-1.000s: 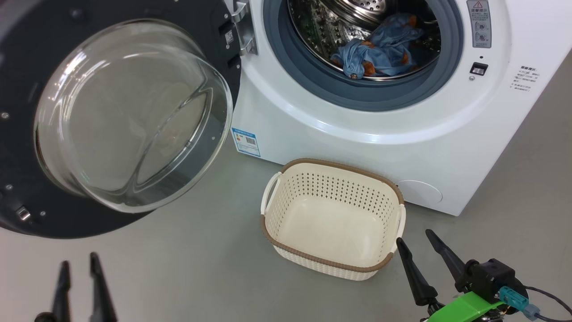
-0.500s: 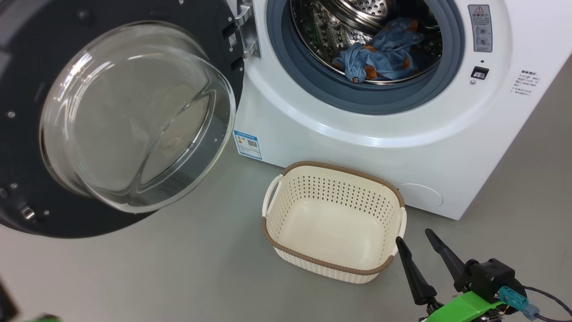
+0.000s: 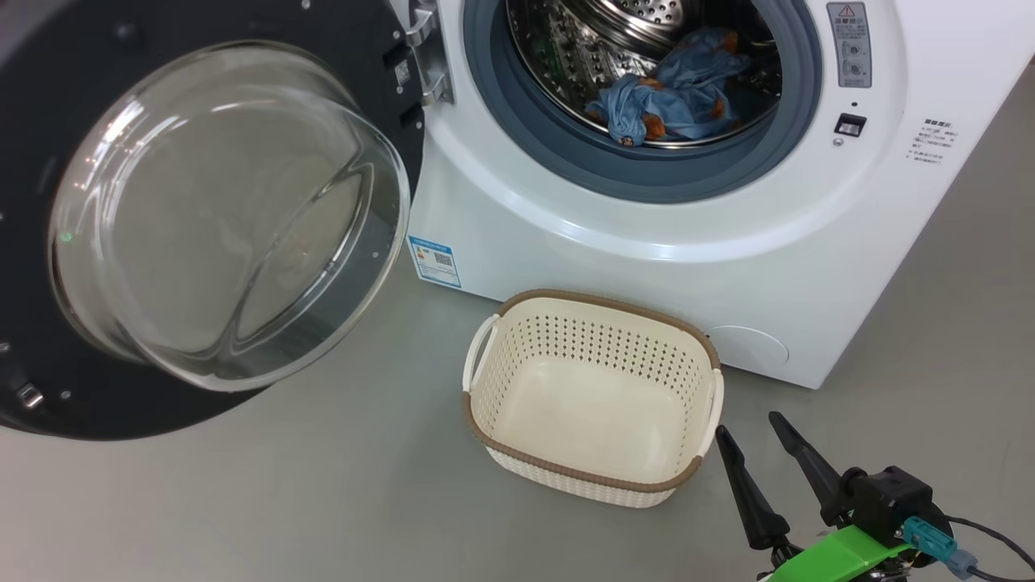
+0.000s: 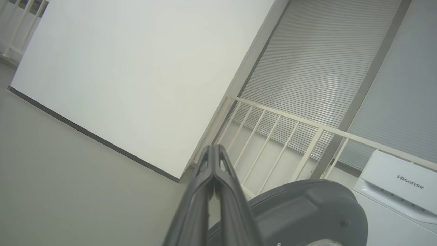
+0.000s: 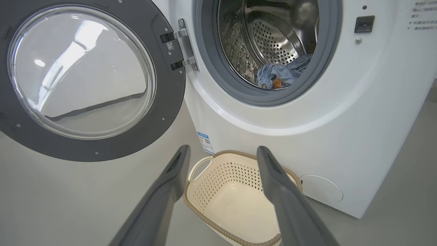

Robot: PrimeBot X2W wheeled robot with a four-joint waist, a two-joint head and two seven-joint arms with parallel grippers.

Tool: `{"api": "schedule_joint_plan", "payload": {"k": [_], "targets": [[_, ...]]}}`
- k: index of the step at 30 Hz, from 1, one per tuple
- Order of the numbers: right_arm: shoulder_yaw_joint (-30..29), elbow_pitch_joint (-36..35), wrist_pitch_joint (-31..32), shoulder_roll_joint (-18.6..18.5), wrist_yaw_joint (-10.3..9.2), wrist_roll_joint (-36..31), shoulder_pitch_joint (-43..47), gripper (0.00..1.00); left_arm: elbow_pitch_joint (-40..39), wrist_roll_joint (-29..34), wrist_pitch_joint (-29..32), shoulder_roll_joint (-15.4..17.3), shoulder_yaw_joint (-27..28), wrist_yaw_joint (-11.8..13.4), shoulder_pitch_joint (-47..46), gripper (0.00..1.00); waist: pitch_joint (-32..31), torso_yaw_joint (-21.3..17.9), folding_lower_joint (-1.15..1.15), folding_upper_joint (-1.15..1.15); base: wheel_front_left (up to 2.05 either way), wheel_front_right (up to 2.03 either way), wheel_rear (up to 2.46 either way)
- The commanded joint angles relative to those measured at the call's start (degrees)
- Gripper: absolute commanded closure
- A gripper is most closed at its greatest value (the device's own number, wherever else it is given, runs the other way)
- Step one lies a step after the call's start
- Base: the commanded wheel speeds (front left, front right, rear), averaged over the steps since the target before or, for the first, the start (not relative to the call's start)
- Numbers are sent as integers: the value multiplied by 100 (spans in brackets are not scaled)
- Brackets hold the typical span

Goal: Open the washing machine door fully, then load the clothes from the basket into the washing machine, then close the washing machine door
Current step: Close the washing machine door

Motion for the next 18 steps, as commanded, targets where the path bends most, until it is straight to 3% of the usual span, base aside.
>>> {"api": "schedule_joint_plan", "payload": {"k": [1,6,12,18], "targets": [[135,-169,-70,-35,16,21,-95,0,182,-475,248,439,350,-46,-532,100,47,-43,0,0,0,0,0],[136,-164,-70,-62,16,48,-153,0,837,-1307,686,823,731,-18,-1173,100,133,-136,0,0,0,0,0],[141,-165,-70,-141,16,68,-223,0,1783,-2549,1849,1346,1069,113,-1876,100,268,-305,0,0,0,0,0],[97,-239,6,-242,16,52,-256,0,2643,-3365,2673,1767,1439,516,-2330,100,411,-468,0,0,0,0,0]]}}
